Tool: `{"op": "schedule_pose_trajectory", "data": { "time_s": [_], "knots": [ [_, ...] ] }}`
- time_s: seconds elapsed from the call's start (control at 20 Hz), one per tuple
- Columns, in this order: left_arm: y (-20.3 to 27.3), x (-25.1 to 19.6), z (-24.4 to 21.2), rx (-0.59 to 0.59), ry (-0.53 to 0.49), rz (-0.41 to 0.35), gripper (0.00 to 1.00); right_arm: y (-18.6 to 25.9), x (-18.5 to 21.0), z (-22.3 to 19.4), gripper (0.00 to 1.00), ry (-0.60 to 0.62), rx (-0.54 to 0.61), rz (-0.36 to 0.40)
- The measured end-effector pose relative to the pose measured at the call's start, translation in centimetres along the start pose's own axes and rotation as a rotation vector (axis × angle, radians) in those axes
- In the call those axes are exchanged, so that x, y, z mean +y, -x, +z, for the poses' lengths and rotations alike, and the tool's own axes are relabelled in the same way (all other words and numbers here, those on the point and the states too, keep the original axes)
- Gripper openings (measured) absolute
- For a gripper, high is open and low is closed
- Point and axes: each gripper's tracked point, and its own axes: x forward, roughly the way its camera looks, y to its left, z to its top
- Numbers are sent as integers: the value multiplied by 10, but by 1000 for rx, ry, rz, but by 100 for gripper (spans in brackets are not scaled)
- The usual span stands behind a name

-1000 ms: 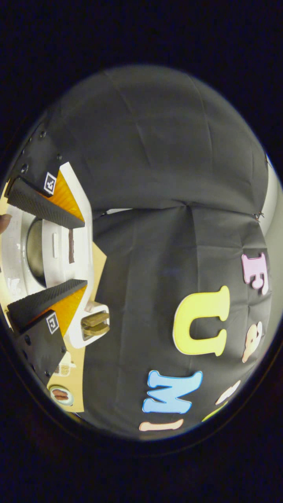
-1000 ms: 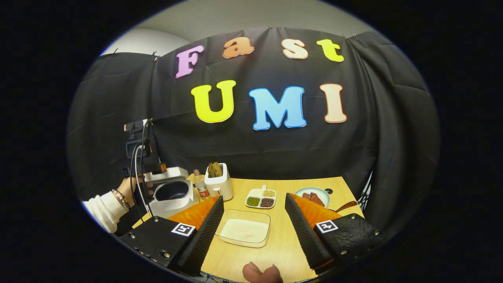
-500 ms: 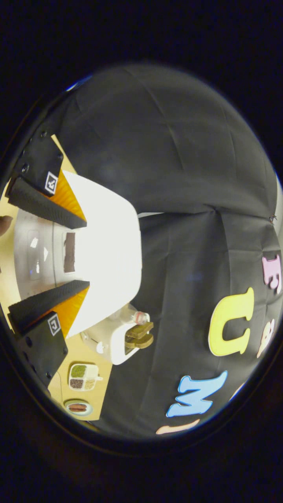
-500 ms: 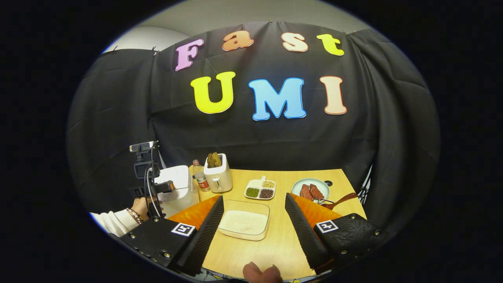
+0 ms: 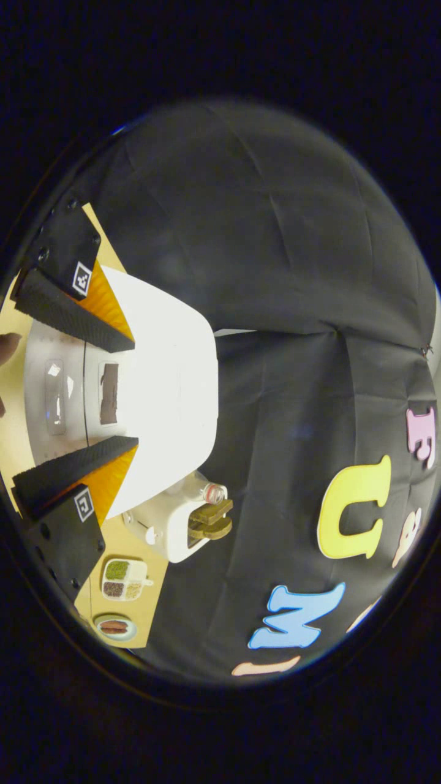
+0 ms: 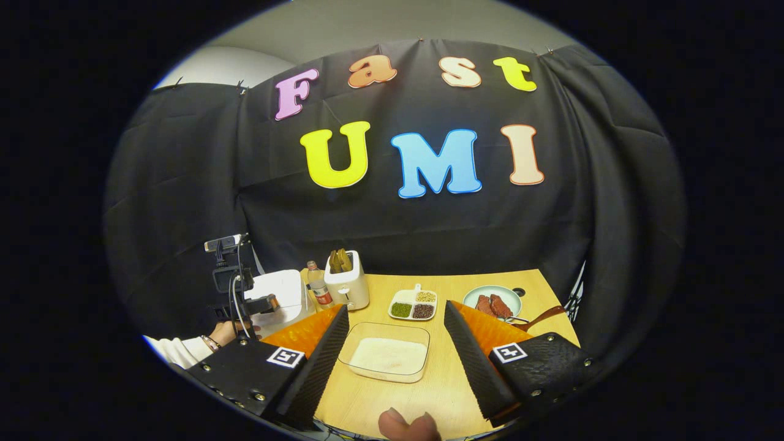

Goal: Close the left gripper, press the button to open the rice cooker; take a wooden spoon from the chopstick holder with the right hand, scoop a spoonful of rice and pour it into the rice cooker, then put the wooden spoon back into the chopstick holder.

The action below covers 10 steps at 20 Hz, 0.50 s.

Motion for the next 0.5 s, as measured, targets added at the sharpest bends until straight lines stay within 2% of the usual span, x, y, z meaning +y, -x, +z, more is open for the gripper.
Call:
{"op": "schedule_pose_trajectory", "data": {
  "time_s": [0.05, 0.1, 0.15, 0.3, 0.5],
  "knots": [
    [3, 0, 0, 1, -8, 0, 97, 2, -2, 2, 96, -11, -6, -1],
    [7, 1, 4, -5, -22, -4, 96, 3, -7, 4, 100, -18, -11, -5],
    [12, -2, 13, -26, -29, -10, 95, 3, -11, 5, 96, -21, -16, -9],
    [40, -11, 32, -67, -43, -37, 98, 10, -24, 8, 96, -34, -33, -14],
    [115, -29, 57, -131, -8, -96, 98, 20, -47, 23, 96, -52, -83, -18]
  ]
}}
